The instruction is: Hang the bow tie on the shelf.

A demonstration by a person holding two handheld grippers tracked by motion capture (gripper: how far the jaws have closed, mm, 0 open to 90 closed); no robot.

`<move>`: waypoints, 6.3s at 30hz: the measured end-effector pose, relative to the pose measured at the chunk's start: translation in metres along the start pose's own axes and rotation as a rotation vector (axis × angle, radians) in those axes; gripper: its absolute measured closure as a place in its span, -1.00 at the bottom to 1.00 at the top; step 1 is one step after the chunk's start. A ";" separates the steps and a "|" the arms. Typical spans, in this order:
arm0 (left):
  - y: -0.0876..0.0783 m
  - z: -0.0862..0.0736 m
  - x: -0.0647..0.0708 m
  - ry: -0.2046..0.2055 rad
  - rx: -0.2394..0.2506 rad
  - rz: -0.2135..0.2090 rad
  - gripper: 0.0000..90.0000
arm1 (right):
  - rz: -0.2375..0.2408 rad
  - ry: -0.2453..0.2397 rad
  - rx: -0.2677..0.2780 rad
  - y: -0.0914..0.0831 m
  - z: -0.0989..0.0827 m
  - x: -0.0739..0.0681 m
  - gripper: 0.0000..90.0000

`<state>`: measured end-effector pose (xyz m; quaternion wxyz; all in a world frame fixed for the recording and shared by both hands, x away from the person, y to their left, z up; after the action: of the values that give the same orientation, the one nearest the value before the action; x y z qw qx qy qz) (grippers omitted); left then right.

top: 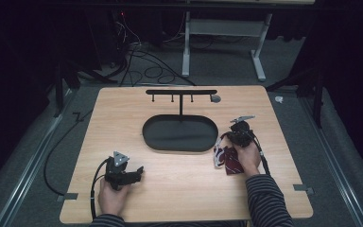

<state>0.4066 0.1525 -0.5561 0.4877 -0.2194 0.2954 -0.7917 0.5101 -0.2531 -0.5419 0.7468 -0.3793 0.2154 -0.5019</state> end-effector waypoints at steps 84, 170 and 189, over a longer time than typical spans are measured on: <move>0.000 0.000 0.000 0.000 -0.001 0.000 -0.63 | 0.183 -0.214 0.397 -0.138 0.102 -0.085 1.00; 0.000 0.000 0.000 0.000 -0.001 0.000 -0.63 | 0.149 -0.108 0.297 -0.082 0.163 -0.087 0.91; 0.000 0.000 0.000 0.000 0.000 -0.001 -0.63 | 0.168 -0.094 0.332 -0.094 0.151 -0.078 0.68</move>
<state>0.4067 0.1526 -0.5561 0.4874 -0.2198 0.2954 -0.7918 0.5299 -0.1485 -0.3793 0.8476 -0.2547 0.1253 -0.4483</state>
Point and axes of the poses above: each handheld gripper's, and its own axes: y roughly forward along the jaws, z roughly out of its top, x roughly to its right, the point moved 7 cm from there along y, roughly forward along the jaws, and after that the axes turned 3 degrees about -y, right-handed, at the moved point
